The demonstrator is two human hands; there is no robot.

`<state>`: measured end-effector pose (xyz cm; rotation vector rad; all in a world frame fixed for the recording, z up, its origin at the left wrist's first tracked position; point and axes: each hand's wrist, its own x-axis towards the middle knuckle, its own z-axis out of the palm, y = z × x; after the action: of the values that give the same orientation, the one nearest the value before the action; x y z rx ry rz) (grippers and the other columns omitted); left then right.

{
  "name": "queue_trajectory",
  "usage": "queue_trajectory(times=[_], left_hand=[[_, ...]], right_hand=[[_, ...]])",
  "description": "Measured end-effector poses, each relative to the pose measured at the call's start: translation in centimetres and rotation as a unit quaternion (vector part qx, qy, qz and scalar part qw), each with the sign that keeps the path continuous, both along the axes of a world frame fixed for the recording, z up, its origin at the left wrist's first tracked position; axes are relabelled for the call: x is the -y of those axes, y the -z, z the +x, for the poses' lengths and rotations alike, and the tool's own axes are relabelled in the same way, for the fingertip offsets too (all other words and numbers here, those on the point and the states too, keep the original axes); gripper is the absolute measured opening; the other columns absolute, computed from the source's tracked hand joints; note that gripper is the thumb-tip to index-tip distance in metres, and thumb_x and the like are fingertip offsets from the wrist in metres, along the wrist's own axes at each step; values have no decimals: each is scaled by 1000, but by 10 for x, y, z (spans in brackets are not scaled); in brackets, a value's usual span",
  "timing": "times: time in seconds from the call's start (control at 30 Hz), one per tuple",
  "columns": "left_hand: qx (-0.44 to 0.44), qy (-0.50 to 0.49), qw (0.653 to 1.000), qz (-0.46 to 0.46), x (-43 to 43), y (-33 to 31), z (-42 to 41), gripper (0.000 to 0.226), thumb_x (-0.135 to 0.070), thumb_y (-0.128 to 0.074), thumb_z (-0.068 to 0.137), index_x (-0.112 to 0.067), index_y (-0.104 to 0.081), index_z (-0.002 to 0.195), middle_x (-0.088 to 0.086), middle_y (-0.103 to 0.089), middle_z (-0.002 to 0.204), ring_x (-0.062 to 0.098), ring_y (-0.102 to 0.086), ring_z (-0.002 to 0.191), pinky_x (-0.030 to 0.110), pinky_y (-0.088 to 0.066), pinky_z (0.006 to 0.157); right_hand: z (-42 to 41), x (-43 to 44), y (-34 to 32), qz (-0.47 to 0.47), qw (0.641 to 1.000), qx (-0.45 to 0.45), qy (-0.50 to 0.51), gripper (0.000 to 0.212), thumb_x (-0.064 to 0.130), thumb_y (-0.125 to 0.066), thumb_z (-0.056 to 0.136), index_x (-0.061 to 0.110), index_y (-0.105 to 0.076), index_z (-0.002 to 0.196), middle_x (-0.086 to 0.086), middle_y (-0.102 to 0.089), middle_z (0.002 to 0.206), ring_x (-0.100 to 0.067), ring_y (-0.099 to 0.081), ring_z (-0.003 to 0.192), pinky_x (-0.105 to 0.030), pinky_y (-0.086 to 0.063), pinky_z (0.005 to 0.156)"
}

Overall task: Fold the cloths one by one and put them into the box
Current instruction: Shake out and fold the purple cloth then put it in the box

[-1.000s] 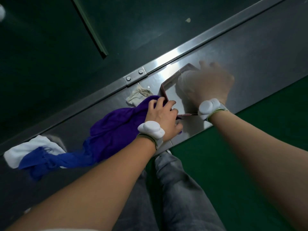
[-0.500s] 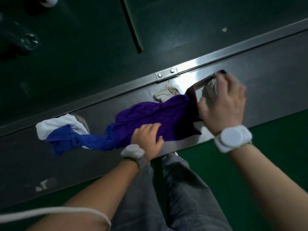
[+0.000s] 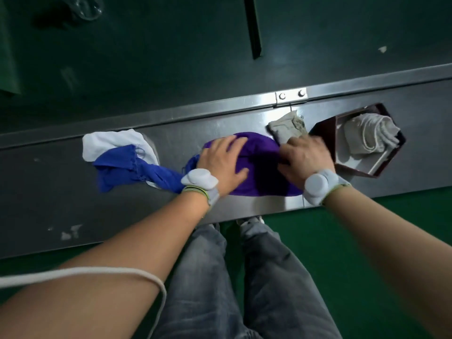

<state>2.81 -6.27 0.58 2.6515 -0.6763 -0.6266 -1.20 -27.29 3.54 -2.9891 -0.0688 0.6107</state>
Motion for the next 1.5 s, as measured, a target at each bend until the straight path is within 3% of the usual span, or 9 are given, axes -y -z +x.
queue_trajectory(times=[0.2,0.4,0.5,0.67,0.9,1.03,1.13,1.33,1.5], left_hand=[[14,83,991,-103,2,-55,-14,43,-22,-52,66,-18,-60,108,3,-68,97,27,-62,94,41,-41,92],[5,77,997,-23,-65,-100,7,22,-24,-53,83,-21,-63,103,3,-64,96,27,-59,91,34,-34,81],[17,50,998,-17,-88,-113,17,22,-18,-53,80,-20,-63,99,3,-65,94,29,-59,89,32,-34,78],[1,-60,998,-11,-114,-144,41,16,-22,-53,84,-26,-61,97,0,-65,99,31,-60,92,37,-45,77],[77,-115,990,-19,-141,-186,79,32,-51,-66,79,-20,-58,74,0,-62,72,24,-56,67,31,-28,52],[60,-113,992,-3,-157,-196,98,10,-32,-66,84,-24,-66,90,3,-61,89,28,-59,84,36,-46,65],[72,-161,984,-33,-168,-195,108,13,-27,-60,88,-19,-68,96,8,-60,95,30,-58,89,38,-47,71],[52,-274,960,-35,-183,-190,109,35,-50,-59,84,-18,-56,69,4,-59,59,28,-56,60,34,-41,52],[70,-275,958,-38,-183,-190,110,38,-49,-62,82,-20,-54,61,0,-54,54,22,-53,55,30,-33,46]], right_hand=[[-22,-38,-91,234,970,61,18,19,23,-64,78,22,-45,79,7,-46,59,-27,-52,50,-34,-45,48],[8,-59,-148,94,990,-98,-26,48,64,-56,78,37,-46,117,0,-67,84,-25,-64,80,-30,-43,62],[19,-68,-152,33,986,-154,-45,34,61,-54,81,36,-62,102,6,-61,76,-22,-61,78,-29,-45,62],[31,-65,-174,41,999,-11,-21,20,49,-58,81,36,-44,76,6,-55,69,-21,-55,67,-27,-33,54],[63,-29,-194,103,985,103,94,12,14,-61,77,18,-53,85,-5,-59,85,-31,-57,79,-32,-36,58],[79,-15,-195,53,978,117,167,15,25,-57,86,27,-57,101,-10,-68,85,-36,-62,75,-31,-40,59],[85,-3,-192,0,978,125,170,20,45,-55,86,26,-63,84,-7,-68,77,-29,-55,63,-29,-37,55],[81,7,-174,195,946,140,219,14,13,-67,81,17,-71,94,-10,-73,85,-30,-66,79,-26,-42,67],[85,23,-167,257,899,151,321,8,25,-71,81,21,-73,87,6,-66,62,4,-59,50,-3,-39,49]])
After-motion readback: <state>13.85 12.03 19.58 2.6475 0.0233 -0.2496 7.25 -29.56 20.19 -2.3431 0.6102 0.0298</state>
